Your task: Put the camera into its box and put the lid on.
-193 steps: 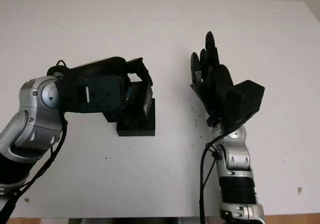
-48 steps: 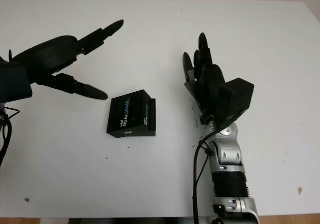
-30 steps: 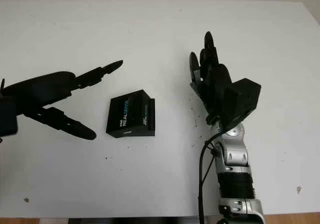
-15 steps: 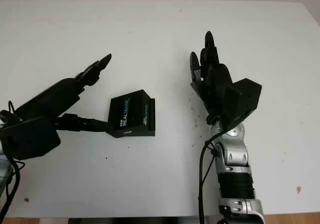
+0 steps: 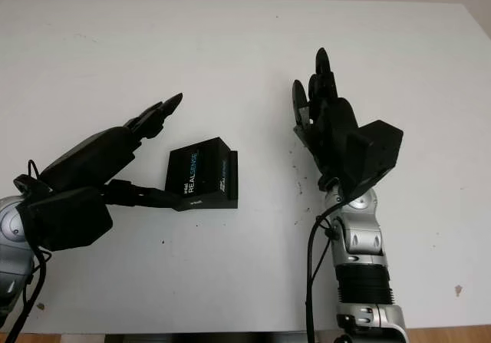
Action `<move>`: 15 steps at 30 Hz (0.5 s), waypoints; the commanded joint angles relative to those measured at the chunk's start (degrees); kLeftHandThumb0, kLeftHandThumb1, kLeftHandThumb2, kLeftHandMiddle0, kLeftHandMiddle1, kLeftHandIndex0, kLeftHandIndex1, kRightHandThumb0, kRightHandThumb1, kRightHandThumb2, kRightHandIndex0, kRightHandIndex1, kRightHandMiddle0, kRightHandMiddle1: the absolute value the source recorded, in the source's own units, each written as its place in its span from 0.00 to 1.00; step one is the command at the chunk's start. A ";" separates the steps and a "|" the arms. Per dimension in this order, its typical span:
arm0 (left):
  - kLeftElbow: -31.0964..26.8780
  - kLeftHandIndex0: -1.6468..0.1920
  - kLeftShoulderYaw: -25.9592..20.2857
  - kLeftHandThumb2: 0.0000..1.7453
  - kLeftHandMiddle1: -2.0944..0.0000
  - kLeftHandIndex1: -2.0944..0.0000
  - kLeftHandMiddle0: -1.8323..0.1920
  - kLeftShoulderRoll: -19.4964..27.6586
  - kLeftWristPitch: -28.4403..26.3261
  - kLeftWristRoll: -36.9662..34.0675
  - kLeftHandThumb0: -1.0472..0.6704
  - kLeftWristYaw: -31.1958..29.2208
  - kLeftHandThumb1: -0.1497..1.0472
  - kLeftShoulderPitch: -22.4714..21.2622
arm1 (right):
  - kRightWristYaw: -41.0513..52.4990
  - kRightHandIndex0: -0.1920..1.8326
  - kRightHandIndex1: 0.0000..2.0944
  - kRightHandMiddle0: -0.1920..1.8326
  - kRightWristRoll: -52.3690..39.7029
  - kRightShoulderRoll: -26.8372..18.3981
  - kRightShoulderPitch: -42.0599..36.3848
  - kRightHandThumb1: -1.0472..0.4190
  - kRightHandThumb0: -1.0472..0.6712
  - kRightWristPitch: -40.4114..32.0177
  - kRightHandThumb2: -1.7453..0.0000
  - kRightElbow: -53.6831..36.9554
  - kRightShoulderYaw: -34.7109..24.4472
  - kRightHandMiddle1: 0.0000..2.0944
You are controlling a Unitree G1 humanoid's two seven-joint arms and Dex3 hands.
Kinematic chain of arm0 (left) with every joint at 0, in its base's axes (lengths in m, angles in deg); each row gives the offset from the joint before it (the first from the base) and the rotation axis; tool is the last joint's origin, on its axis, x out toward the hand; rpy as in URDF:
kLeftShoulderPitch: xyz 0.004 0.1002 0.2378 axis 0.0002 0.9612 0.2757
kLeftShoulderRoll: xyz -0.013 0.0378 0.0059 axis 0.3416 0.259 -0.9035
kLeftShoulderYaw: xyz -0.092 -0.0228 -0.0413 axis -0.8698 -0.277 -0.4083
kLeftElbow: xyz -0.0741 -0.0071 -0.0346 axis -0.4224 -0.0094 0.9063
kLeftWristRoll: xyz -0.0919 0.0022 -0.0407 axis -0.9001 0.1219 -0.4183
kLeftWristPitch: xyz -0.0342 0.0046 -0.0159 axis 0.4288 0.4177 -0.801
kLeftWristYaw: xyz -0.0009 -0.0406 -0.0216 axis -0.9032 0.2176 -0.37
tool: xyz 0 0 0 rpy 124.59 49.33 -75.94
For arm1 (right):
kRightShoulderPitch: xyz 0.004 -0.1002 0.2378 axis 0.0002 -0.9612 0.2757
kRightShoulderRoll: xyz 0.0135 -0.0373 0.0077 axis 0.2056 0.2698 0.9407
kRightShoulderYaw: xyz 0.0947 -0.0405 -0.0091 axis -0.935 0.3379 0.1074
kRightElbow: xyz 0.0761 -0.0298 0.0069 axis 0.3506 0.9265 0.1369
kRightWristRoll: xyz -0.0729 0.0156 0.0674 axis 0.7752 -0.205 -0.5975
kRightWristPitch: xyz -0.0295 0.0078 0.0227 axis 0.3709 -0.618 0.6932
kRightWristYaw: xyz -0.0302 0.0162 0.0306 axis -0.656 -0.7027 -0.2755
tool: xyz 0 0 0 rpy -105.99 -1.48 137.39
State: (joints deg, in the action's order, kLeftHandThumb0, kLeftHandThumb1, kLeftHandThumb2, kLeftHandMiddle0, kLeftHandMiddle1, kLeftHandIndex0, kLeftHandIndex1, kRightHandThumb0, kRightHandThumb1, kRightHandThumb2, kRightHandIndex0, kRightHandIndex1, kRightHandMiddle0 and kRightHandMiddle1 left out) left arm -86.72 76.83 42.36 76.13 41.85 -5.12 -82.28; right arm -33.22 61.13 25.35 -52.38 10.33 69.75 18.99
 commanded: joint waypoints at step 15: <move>1.22 0.91 0.60 0.02 0.96 0.96 0.90 2.22 5.75 5.66 0.12 2.30 0.89 -0.22 | -2.33 0.02 0.03 0.05 -0.25 0.13 -0.78 0.00 0.23 -4.78 0.74 -3.87 0.19 0.03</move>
State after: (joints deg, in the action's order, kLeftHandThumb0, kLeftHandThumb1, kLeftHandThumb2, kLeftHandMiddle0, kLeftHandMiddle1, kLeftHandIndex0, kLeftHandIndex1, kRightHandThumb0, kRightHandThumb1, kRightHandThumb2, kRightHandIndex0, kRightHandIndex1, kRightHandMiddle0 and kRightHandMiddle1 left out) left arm -85.77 76.63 44.83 81.13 45.92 -4.24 -83.31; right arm -35.33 61.25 25.41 -52.48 6.22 67.17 19.45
